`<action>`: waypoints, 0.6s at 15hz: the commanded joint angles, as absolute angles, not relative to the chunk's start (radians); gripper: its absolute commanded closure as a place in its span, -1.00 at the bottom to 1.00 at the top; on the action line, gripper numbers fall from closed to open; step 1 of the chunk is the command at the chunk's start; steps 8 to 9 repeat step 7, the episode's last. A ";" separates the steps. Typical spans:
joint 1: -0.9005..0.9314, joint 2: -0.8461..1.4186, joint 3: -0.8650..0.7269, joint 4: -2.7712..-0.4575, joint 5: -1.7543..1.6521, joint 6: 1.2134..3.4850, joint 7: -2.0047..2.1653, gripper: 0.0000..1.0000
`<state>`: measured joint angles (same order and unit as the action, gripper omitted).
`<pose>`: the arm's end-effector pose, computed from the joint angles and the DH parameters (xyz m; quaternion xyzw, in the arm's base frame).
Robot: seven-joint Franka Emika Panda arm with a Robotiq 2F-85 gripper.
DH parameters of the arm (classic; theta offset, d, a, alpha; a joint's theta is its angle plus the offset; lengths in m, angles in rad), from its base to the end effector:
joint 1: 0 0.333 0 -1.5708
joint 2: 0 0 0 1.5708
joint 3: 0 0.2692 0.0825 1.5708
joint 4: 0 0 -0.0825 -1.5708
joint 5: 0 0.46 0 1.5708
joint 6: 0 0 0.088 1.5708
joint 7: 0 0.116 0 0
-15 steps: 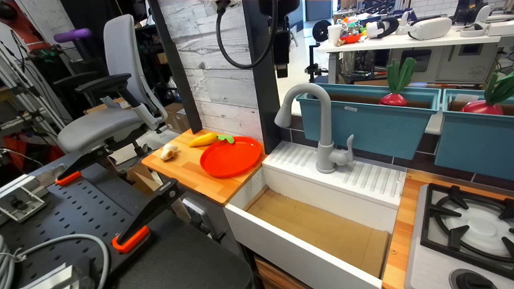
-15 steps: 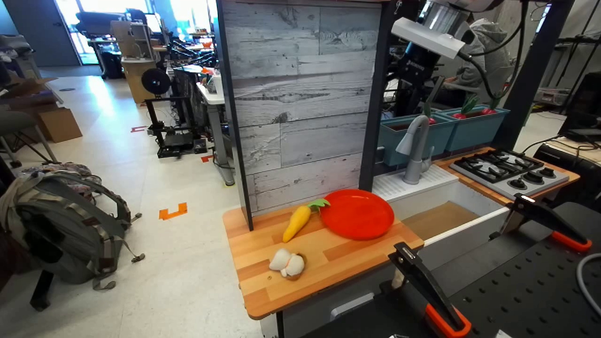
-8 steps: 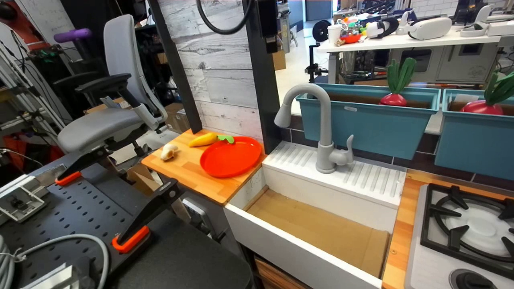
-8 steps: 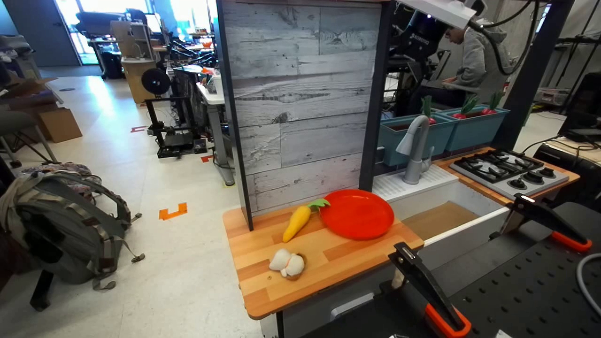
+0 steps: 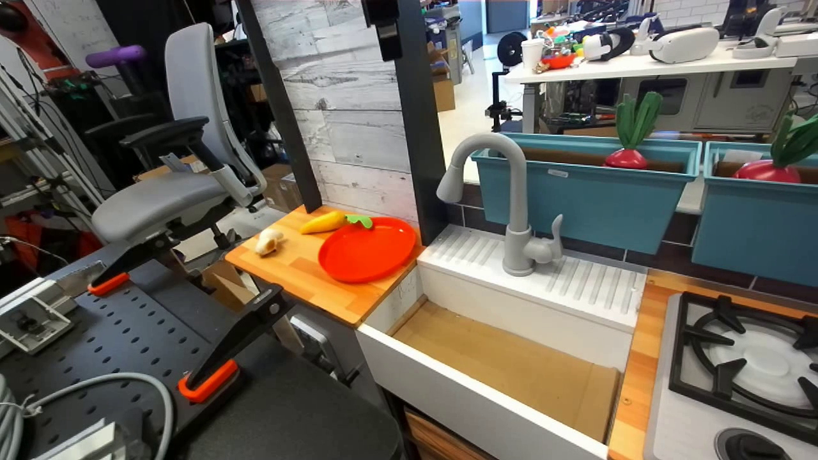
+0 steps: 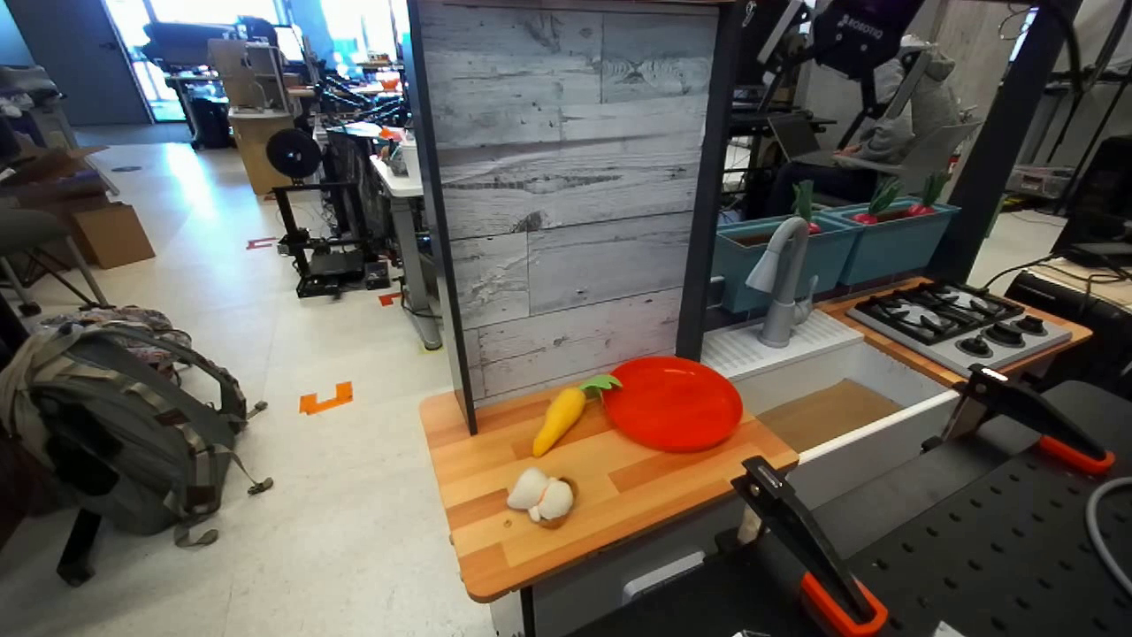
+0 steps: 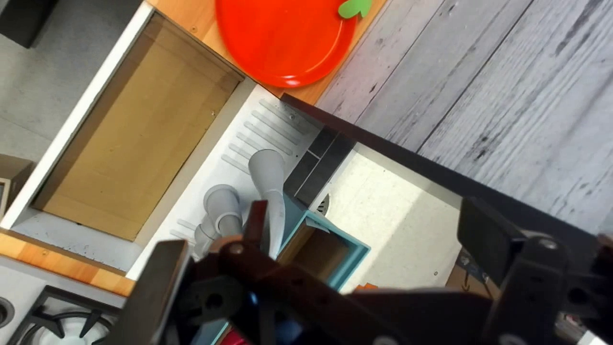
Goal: Push the faucet to the left side of the sink
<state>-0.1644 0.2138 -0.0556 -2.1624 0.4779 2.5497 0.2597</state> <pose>0.6060 -0.1402 0.2046 -0.8977 0.4080 -0.0825 0.1446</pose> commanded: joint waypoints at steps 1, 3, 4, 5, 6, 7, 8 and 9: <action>-0.142 0.011 -0.057 -2.334 0.443 2.545 0.140 -1.00; -0.119 -0.073 -0.054 -2.387 0.390 2.516 0.107 -1.00; -0.106 -0.098 -0.047 -2.395 0.381 2.478 0.079 -1.00; -0.114 -0.005 -0.064 -2.331 0.407 2.516 0.122 -1.00; -0.103 -0.040 -0.061 -2.352 0.397 2.499 0.111 -1.00; -0.095 -0.066 -0.058 -2.368 0.390 2.491 0.110 -1.00; -0.095 -0.066 -0.058 -2.368 0.390 2.491 0.110 -1.00; -0.095 -0.066 -0.058 -2.368 0.390 2.491 0.110 -1.00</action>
